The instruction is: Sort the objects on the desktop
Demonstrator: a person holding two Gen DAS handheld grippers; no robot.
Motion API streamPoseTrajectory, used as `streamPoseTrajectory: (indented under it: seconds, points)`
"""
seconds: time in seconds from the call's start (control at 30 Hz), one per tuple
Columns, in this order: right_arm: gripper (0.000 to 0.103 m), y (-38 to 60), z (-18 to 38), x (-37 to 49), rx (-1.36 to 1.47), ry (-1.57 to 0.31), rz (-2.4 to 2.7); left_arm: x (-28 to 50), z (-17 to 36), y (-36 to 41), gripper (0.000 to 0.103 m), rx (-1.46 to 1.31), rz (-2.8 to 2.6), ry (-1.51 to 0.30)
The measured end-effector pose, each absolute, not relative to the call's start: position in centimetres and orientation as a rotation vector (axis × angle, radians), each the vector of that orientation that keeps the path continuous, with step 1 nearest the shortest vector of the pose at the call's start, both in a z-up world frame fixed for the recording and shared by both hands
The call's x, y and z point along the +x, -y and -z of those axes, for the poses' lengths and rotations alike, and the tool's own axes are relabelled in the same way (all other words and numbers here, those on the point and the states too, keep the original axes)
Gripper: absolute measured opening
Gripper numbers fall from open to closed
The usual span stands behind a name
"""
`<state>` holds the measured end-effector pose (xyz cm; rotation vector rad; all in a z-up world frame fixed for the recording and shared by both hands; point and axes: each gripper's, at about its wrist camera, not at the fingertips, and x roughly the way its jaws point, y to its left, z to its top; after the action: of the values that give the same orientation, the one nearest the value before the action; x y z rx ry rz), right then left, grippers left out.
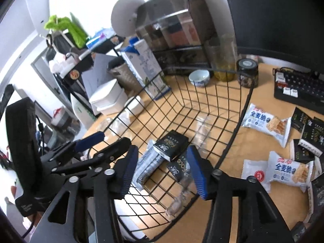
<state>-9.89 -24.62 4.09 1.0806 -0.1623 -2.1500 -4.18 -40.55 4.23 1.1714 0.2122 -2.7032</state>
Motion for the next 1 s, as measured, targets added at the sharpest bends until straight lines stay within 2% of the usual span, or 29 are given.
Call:
streamPoseTrajectory:
  seconds: [0.17, 0.4, 0.57, 0.83, 1.0]
  points:
    - [0.053, 22.1, -5.3, -8.1, 1.047, 0.101, 2.223, -3.8, -5.5, 38.5, 0.073, 1.155, 2.770, -0.171]
    - [0.054, 13.5, -4.9, -6.3, 1.105, 0.047, 2.422, -3.6, -6.6, 33.2, 0.073, 1.176, 2.903, -0.111]
    - [0.054, 6.5, -2.1, -6.3, 1.241, 0.124, 2.499, -3.3, -6.0, 26.7, 0.073, 1.263, 3.005, 0.036]
    - [0.054, -2.2, 2.9, -5.6, 1.445, 0.181, 2.588, -4.1, -1.7, 17.5, 0.073, 1.452, 3.048, 0.278]
    - [0.054, -3.0, 4.6, -5.1, 1.522, 0.072, 2.592, -5.7, 2.4, 14.8, 0.073, 1.599, 2.970, 0.371]
